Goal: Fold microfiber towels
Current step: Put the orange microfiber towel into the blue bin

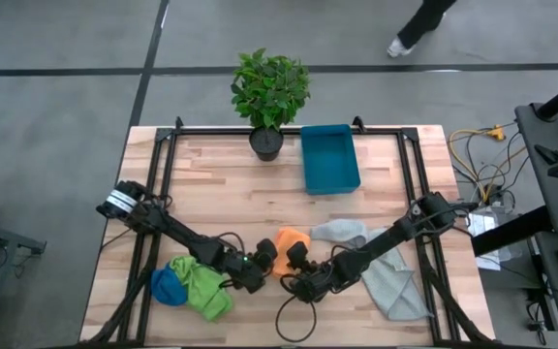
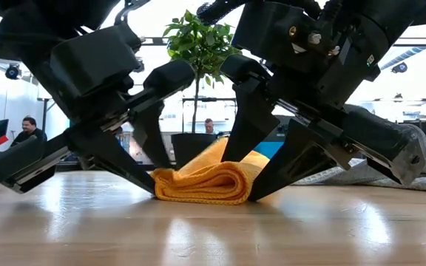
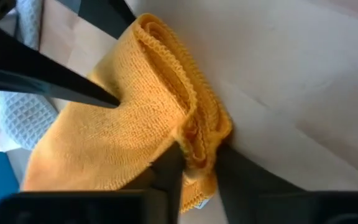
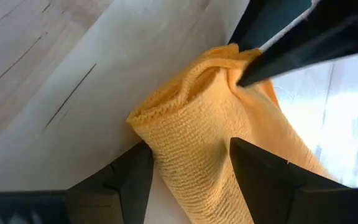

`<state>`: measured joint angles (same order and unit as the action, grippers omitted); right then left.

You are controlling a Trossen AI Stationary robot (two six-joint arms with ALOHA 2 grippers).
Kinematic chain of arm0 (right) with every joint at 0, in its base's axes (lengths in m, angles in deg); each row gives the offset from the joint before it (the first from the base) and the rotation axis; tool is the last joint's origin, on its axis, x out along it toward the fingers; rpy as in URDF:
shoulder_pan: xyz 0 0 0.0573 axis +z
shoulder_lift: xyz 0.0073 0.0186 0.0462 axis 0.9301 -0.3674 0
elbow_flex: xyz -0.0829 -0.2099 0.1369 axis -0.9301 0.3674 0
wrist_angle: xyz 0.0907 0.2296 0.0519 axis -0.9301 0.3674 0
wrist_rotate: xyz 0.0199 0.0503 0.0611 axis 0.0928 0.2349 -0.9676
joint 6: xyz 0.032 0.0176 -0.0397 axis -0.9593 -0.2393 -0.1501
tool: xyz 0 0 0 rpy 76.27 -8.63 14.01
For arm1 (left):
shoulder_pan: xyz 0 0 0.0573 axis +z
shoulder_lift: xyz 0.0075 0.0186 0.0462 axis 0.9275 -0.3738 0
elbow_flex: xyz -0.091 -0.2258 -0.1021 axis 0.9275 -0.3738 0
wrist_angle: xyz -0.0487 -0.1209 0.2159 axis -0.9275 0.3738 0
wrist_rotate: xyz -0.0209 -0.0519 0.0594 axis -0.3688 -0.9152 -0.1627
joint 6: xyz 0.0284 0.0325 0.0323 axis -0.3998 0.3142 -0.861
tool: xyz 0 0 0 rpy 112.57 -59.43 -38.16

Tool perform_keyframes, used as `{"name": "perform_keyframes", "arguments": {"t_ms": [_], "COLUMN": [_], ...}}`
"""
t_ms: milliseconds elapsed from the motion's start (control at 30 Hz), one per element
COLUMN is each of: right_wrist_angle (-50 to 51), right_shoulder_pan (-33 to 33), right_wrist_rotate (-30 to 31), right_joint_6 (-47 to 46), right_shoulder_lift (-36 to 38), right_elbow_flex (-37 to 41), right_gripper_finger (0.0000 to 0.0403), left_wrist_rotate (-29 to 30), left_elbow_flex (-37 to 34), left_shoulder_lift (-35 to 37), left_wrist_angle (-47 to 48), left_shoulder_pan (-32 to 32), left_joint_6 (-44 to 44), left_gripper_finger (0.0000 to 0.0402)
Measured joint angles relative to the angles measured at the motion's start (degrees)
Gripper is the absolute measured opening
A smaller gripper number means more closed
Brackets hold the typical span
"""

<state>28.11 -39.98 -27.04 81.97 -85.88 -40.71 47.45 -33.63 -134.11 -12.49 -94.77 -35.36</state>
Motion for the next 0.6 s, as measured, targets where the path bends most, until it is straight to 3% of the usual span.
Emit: {"name": "perform_keyframes", "arguments": {"t_ms": [100,400,500,600], "right_wrist_angle": [0.0,-4.4,-6.7,-6.9], "right_shoulder_pan": [0.2,1.3,1.2,0.8], "right_wrist_rotate": [0.0,-2.4,-2.1,-2.2], "right_joint_6": [0.0,4.3,5.4,4.2], "right_shoulder_lift": [0.0,-1.3,-2.6,-3.4], "right_elbow_flex": [0.0,0.0,-0.2,-0.3], "right_gripper_finger": [0.0208,0.0201,0.0173,0.0119], "left_wrist_rotate": [0.0,0.7,0.9,1.0], "left_elbow_flex": [0.0,-0.7,-0.7,-0.7], "left_shoulder_lift": [-0.3,-0.3,-0.3,-0.3], "left_wrist_angle": [-0.1,-1.4,-1.5,-1.5], "left_shoulder_pan": [0.0,0.1,0.1,0.1], "left_joint_6": [0.2,4.6,5.0,6.0], "left_gripper_finger": [0.0011,0.0005,0.0003,0.0002]}}
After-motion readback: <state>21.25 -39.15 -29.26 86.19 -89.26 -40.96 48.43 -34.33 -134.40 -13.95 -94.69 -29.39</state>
